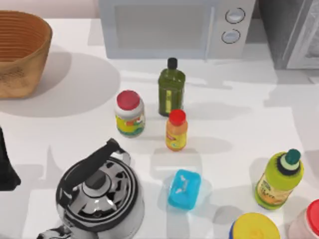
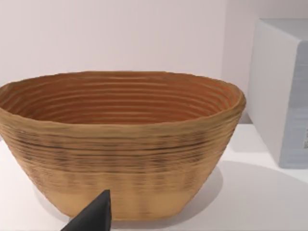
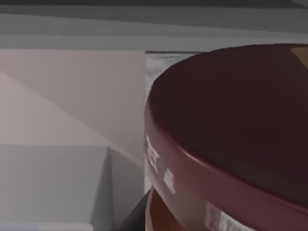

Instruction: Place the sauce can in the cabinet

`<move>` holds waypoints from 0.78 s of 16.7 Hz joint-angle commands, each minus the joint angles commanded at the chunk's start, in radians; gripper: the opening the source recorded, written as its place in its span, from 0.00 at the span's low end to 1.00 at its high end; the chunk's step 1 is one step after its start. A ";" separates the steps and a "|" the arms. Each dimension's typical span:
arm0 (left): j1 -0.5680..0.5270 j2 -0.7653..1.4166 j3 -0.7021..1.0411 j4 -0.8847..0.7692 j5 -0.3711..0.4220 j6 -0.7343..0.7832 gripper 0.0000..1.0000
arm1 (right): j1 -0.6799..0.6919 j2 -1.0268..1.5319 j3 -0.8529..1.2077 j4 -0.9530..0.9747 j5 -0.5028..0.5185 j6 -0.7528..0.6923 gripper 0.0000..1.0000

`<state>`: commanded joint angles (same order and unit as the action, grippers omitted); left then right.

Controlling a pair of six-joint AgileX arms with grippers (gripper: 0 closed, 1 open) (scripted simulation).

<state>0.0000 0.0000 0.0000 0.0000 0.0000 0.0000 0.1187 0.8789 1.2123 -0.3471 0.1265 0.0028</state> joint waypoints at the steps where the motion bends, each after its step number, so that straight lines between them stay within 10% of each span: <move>1: 0.000 0.000 0.000 0.000 0.000 0.000 1.00 | 0.007 0.080 0.063 -0.041 0.009 -0.001 0.00; 13: 0.000 0.000 0.000 0.000 0.000 0.000 1.00 | 0.074 0.473 0.653 -0.172 0.073 0.014 0.00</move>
<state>0.0000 0.0000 0.0000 0.0000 0.0000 0.0000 0.1924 1.3524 1.8648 -0.5187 0.1990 0.0168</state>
